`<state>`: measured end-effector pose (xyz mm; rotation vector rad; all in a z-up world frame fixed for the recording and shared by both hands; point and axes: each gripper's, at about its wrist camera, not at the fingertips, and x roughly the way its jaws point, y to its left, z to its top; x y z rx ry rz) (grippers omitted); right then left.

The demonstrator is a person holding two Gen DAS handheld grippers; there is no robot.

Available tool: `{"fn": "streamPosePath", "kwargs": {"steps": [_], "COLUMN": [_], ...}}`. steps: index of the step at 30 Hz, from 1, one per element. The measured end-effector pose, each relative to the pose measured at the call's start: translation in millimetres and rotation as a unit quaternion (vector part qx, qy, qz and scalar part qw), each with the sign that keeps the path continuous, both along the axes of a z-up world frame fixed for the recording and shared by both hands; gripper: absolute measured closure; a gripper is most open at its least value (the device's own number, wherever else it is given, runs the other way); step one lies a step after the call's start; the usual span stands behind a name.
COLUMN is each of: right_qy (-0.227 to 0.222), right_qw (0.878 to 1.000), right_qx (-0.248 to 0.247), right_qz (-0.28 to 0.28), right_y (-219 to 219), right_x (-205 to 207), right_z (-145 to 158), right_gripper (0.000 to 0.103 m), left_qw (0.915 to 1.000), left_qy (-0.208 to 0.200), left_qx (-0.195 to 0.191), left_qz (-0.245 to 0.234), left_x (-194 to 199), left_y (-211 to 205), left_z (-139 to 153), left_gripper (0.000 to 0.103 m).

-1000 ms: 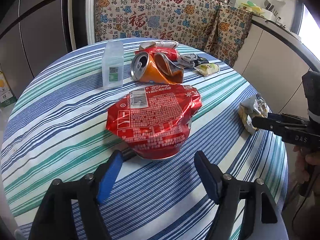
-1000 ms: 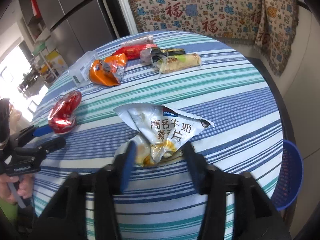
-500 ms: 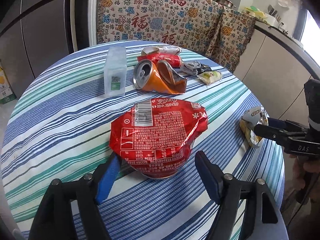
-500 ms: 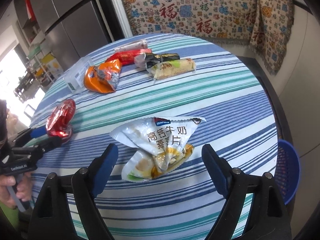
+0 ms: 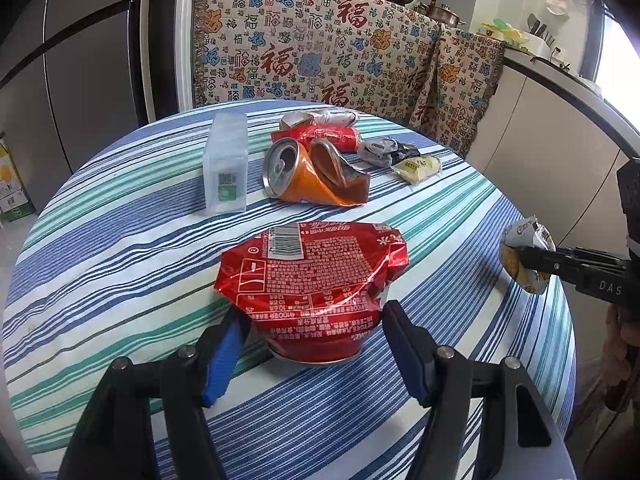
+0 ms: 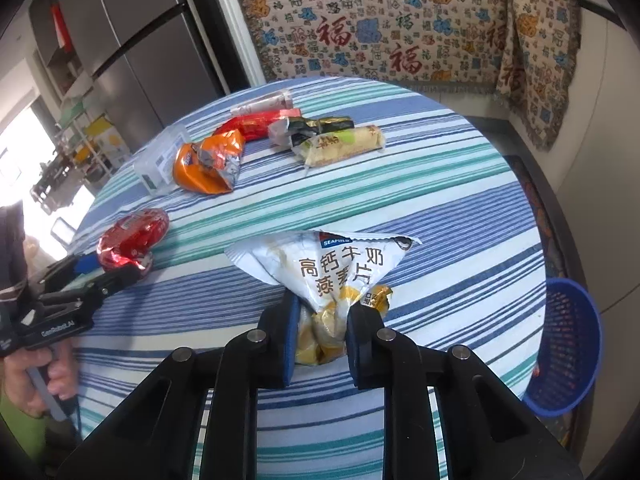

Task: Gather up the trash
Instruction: 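Grasp the white milk-tablet wrapper with the right gripper while the left grasps the red chip bag, then carry both items to the blue wastebasket and open both grippers over it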

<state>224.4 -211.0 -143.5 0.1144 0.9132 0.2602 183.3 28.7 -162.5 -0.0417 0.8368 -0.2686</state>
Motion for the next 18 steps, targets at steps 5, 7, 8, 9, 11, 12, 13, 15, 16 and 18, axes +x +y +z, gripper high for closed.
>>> {"fn": "streamPosePath", "kwargs": {"steps": [5,7,8,9,11,12,13,15,16,18], "right_qy": [-0.003,-0.005,-0.006,-0.008,-0.010,-0.011,-0.012,-0.013,-0.014,-0.017], "right_qw": [1.000,1.000,1.000,1.000,1.000,1.000,1.000,0.999,0.999,0.999], "right_qx": [0.015,0.019,0.019,0.018,0.019,0.020,0.020,0.021,0.023,0.027], "right_qz": [-0.004,-0.005,-0.007,-0.009,-0.014,-0.016,-0.018,-0.023,-0.024,-0.029], "right_y": [-10.0,-12.5,-13.1,-12.8,-17.3,-18.4,-20.6,-25.1,-28.2,-35.7], "right_x": [-6.4,-7.1,-7.7,-8.0,-9.3,-8.5,-9.0,-10.3,-11.2,-13.6], "right_z": [8.2,10.7,11.9,13.2,15.0,15.1,15.6,17.2,18.4,21.5], "right_gripper": [0.084,0.084,0.084,0.084,0.084,0.084,0.084,0.084,0.084,0.084], "left_qw": [0.9999,0.9999,0.9999,0.9999,0.9999,0.9999,0.9999,0.9998,0.9998,0.9995], "left_qy": [-0.014,-0.013,-0.012,-0.013,-0.014,-0.013,-0.013,-0.012,-0.010,-0.008], "left_qx": [-0.004,-0.006,-0.006,-0.005,-0.005,-0.004,-0.003,-0.004,-0.004,-0.004], "left_qz": [0.005,0.003,0.002,0.001,-0.005,-0.008,-0.010,-0.015,-0.019,-0.029], "left_x": [-5.2,-4.7,-4.4,-4.2,-2.6,-1.3,-0.1,3.2,5.7,8.6], "left_y": [-6.1,-12.0,-16.0,-20.9,-32.6,-38.7,-44.6,-56.3,-62.3,-76.1], "left_z": [12.2,15.7,17.6,19.9,24.0,25.8,27.4,30.5,31.8,35.0], "left_gripper": [0.034,0.034,0.034,0.034,0.034,0.034,0.034,0.034,0.034,0.034]}}
